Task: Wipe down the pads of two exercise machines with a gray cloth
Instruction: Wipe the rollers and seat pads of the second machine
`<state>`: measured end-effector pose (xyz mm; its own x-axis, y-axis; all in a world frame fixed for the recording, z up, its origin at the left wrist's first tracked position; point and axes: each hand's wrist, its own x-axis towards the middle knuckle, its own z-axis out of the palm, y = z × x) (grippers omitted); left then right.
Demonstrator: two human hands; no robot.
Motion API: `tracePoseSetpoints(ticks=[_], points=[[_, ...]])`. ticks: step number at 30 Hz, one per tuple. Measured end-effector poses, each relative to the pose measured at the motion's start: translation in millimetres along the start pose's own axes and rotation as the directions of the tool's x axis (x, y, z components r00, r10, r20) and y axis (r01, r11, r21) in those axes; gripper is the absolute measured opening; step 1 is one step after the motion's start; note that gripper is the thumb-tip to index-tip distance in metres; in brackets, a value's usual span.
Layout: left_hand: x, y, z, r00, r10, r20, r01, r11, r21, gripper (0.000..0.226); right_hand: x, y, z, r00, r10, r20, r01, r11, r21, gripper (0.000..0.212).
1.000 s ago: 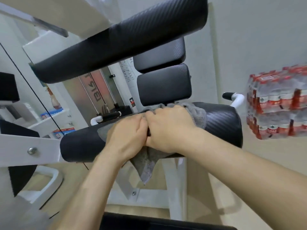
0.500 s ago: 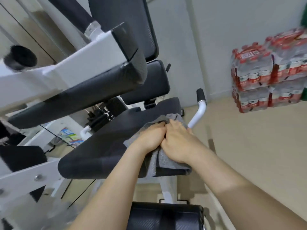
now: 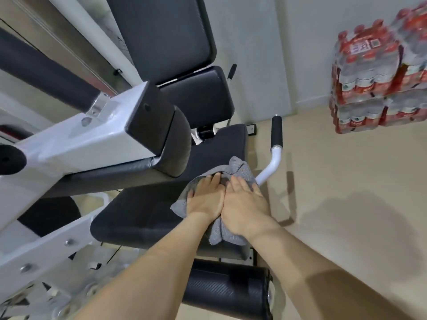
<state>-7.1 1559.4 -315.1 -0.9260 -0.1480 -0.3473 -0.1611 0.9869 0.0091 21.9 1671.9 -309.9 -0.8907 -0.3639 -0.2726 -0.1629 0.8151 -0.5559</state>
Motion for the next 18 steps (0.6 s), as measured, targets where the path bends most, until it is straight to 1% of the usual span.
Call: tracePoseSetpoints(ticks=[4, 6, 9, 12, 15, 18], points=[[18.3, 7.0, 1.2, 0.998, -0.043, -0.037, 0.044, 0.999, 0.027, 0.053, 24.3, 11.0, -11.8, 0.997, -0.020, 0.068, 0.023, 0.999, -0.048, 0.064], [24.0, 10.6, 2.1, 0.993, -0.077, -0.088, 0.079, 0.996, 0.027, 0.052, 35.9, 15.5, -17.1, 0.992, -0.031, 0.120, 0.040, 0.996, -0.080, 0.064], [32.4, 15.5, 7.7, 0.980, -0.164, -0.117, 0.159, 0.986, -0.048, 0.050, 54.6, 25.8, -22.5, 0.979, -0.069, 0.190, 0.098, 0.984, -0.149, 0.068], [45.0, 26.6, 7.8, 0.957, -0.254, -0.136, 0.235, 0.961, -0.142, 0.048, 73.0, 39.3, -27.0, 0.965, -0.127, 0.228, 0.178, 0.959, -0.220, 0.071], [50.1, 40.8, 4.0, 0.929, -0.313, -0.199, 0.288, 0.946, -0.147, 0.040, 89.8, 47.5, -33.4, 0.946, -0.121, 0.302, 0.206, 0.941, -0.267, 0.071], [57.1, 51.9, 6.6, 0.877, -0.429, -0.216, 0.394, 0.900, -0.187, 0.040, 101.9, 56.8, -37.9, 0.925, -0.141, 0.353, 0.242, 0.934, -0.262, 0.069]])
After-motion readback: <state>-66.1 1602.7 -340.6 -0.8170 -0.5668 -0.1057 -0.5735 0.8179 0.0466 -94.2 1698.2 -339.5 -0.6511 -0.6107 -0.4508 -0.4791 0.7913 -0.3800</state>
